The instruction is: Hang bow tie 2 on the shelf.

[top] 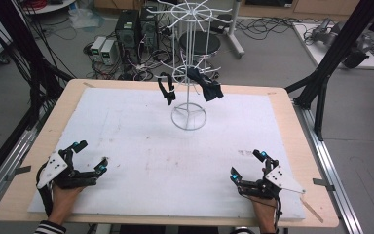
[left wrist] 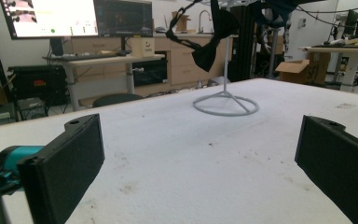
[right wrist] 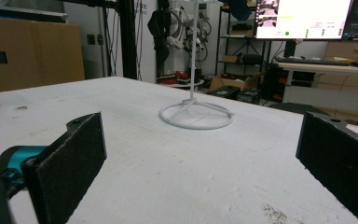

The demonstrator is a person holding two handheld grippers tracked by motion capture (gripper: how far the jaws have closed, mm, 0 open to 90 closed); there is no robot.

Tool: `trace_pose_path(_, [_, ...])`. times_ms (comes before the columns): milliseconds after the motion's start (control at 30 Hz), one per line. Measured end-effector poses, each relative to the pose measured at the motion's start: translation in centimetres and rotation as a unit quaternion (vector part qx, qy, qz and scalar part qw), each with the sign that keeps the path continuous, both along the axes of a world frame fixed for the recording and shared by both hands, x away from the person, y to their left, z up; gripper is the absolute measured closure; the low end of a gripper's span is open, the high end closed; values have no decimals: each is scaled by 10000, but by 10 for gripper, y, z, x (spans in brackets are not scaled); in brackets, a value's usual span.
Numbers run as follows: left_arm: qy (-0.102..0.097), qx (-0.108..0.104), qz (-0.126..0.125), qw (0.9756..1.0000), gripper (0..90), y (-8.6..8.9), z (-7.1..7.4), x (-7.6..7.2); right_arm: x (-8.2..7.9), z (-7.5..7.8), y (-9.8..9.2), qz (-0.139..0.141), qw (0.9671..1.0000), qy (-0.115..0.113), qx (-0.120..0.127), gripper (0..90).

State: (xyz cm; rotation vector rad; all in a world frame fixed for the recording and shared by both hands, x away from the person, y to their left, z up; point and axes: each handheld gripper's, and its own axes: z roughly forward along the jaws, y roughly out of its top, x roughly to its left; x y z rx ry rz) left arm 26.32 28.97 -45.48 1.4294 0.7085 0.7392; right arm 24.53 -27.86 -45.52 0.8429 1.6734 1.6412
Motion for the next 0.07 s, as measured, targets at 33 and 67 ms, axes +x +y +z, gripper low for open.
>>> trace_pose_path(33, [4, -2, 5, 10000, 17, 0, 0, 0, 0, 0, 0, 5, 10000, -4, 6, 7])
trace_pose_path(67, [-1, 0, 13, 10000, 17, 0, 0, 0, 0, 0, 0, 4, 10000, 3, 7, 7])
